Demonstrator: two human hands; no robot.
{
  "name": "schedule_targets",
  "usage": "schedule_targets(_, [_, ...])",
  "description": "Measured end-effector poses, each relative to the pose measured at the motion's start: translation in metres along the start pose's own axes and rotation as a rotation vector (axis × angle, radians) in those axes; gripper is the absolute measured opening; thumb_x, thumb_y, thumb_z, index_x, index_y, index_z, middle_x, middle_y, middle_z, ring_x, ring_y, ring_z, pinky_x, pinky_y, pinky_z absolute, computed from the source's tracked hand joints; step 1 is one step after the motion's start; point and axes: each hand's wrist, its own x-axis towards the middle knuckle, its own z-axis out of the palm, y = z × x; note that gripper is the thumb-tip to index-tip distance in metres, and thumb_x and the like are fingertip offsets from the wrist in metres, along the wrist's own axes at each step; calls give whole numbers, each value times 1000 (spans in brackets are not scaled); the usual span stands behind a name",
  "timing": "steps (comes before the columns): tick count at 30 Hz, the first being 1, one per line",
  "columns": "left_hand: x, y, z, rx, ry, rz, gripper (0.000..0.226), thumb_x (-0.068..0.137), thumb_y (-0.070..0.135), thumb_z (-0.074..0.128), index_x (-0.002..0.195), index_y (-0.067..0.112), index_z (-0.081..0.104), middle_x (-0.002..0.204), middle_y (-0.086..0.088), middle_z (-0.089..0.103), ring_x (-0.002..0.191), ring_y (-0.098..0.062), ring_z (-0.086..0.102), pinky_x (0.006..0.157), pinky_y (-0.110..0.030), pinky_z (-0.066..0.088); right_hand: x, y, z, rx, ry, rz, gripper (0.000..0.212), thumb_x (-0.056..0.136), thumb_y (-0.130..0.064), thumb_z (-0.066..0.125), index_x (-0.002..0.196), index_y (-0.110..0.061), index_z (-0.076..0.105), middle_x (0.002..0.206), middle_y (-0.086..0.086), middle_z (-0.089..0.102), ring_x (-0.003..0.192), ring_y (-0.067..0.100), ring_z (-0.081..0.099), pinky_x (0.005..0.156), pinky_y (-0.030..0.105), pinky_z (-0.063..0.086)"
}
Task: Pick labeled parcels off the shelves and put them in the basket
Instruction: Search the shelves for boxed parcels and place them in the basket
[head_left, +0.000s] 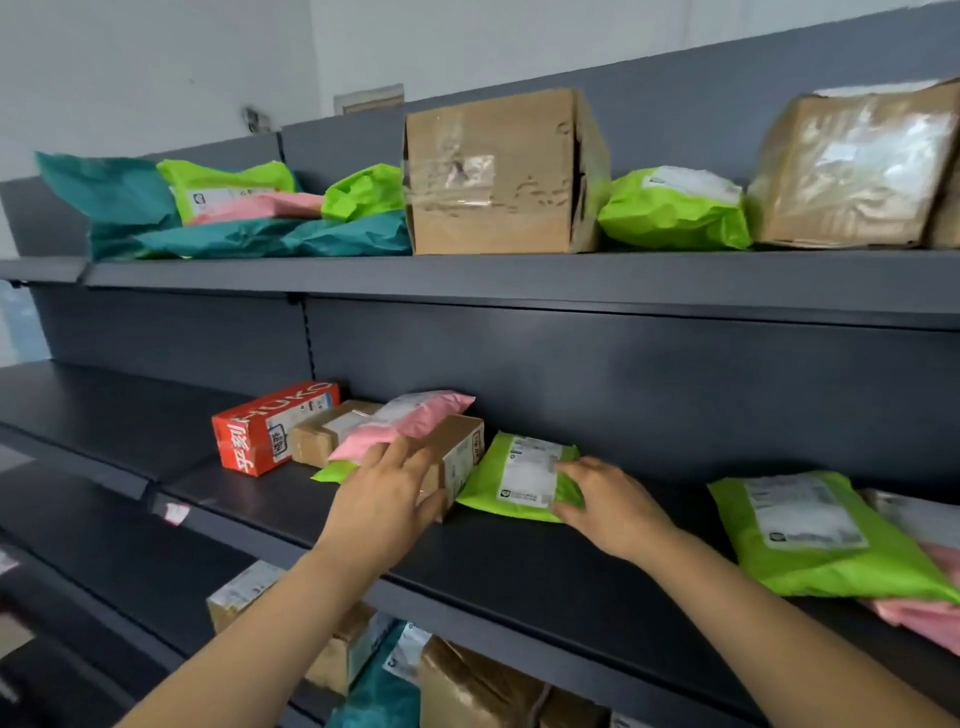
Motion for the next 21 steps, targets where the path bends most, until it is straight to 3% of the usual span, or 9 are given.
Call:
schedule_targets(5, [32, -36, 35, -221, 7, -8, 57, 84, 50, 59, 131, 19, 52, 128, -6, 51, 113, -31, 47, 93, -41, 44, 47, -20, 41, -90, -109, 97, 64, 95, -43, 47, 150, -28, 17, 158, -4, 12, 144, 22, 14, 116, 39, 20])
schedule_targets(10, [51, -45, 62, -324, -42, -32, 69, 82, 65, 51, 138, 24, 44, 133, -5, 45, 117, -29, 42, 97, -38, 39, 66, -19, 73, -158, -225, 245, 64, 96, -49, 39, 150, -38, 6, 158, -11, -10, 146, 23, -8, 116, 52, 7])
schedule_targets(13, [51, -44, 85, -284, -35, 24, 61, 75, 61, 62, 121, 20, 60, 120, -9, 55, 96, -33, 55, 81, -40, 50, 65, -13, 84, -102, -255, 288, 58, 97, -52, 35, 149, -38, 14, 159, -10, -8, 146, 23, -4, 118, 46, 9])
schedule_targets(16, [51, -40, 95, -287, 0, 11, 49, 65, 45, 76, 102, 15, 67, 107, -12, 61, 77, -33, 60, 67, -38, 53, 56, -6, 85, -62, -229, 283, 51, 98, -47, 36, 147, -35, 26, 159, -10, -1, 145, 20, 5, 118, 33, 10])
schedule_targets(21, [50, -35, 89, -473, 2, -25, 48, 77, 34, 68, 120, 14, 59, 125, -10, 52, 102, -34, 56, 90, -37, 45, 34, 9, 74, -41, -200, 333, 46, 99, -41, 38, 144, -31, 36, 158, -8, 11, 142, 14, 23, 114, 24, 19])
